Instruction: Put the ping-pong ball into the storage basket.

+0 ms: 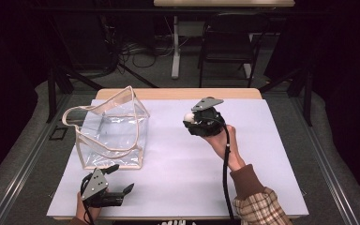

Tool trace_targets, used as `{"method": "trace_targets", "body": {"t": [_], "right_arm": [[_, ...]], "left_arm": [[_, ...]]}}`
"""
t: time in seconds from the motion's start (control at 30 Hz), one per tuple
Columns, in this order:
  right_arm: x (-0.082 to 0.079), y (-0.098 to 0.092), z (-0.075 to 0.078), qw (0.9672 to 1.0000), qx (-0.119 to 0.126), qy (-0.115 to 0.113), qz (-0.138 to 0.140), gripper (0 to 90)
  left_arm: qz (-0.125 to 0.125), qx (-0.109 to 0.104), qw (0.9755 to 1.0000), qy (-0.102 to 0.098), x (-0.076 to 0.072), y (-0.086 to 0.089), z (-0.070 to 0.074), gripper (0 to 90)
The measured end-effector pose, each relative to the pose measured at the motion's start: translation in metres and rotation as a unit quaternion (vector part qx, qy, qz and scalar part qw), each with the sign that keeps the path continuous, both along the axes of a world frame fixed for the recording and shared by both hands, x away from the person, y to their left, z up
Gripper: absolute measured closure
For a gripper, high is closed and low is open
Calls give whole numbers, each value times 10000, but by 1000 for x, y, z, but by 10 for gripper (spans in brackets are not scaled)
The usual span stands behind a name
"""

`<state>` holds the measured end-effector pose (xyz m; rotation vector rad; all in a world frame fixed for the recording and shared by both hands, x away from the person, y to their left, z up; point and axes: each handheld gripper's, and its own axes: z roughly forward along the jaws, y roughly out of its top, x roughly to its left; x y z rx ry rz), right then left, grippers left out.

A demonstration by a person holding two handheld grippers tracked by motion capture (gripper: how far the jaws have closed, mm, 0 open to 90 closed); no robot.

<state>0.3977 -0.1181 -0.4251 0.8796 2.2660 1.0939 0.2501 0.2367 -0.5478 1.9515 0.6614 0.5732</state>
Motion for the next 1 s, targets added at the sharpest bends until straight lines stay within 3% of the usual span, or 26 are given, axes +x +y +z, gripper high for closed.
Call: {"method": "trace_targets", "body": {"t": [1.0], "right_arm": [[4,24,10,9997,-36,-74,214,507]], "left_arm": [[-12,2,10000,-13,0,0,0,160]]}}
